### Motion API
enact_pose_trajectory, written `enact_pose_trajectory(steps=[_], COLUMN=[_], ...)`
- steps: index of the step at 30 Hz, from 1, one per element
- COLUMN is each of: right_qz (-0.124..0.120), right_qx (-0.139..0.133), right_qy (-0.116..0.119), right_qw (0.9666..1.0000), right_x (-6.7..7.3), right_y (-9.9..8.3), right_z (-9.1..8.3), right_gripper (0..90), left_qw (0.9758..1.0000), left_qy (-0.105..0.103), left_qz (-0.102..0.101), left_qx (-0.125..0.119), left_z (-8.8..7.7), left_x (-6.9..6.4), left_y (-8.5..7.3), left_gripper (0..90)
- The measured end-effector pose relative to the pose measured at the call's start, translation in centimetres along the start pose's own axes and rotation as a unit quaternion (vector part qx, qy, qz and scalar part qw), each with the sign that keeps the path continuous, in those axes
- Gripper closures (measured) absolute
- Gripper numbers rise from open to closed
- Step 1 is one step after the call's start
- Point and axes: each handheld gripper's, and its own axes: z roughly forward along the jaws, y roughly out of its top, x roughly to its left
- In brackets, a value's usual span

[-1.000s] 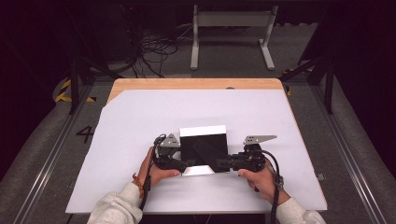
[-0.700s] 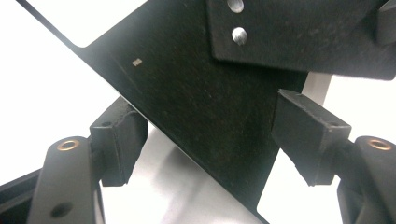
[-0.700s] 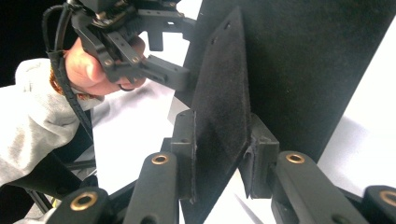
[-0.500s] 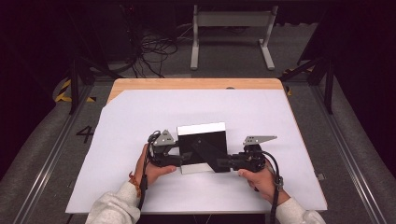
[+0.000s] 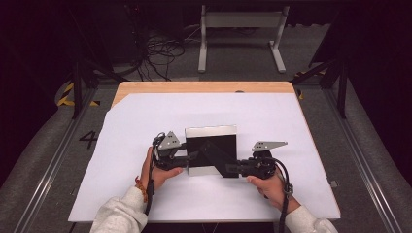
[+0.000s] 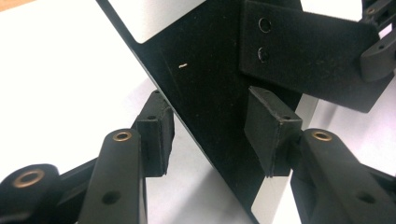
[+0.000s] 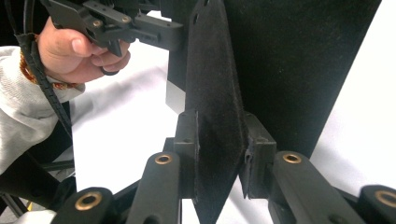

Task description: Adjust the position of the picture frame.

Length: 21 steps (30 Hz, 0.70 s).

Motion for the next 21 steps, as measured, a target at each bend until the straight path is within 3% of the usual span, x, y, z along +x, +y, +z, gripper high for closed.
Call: enact_pose_trajectory(steps=[10, 15, 21], right_qz=[-0.029, -0.03, -0.038], right_qx=[0.007, 0.008, 0.011], right_qy=[-0.018, -0.021, -0.025], right_qw=[0.9994, 0.9993, 0.9989], right_x=[0.55, 0.49, 0.87], right_y=[-0.02, -0.01, -0.31], right_z=[0.04, 0.16, 0.02], right_gripper=[72.8, 73.1, 74.5], left_qw=[0.9999, 0.9998, 0.9995], left_qy=[-0.001, -0.003, -0.011], left_qz=[0.013, 0.018, 0.026], left_qx=[-0.006, -0.011, -0.013], left_z=[-0.36, -0.53, -0.52], left_x=[0.02, 0.2, -0.11], left_y=[0.18, 0.22, 0.37], left_gripper=[57.0, 59.0, 53.5])
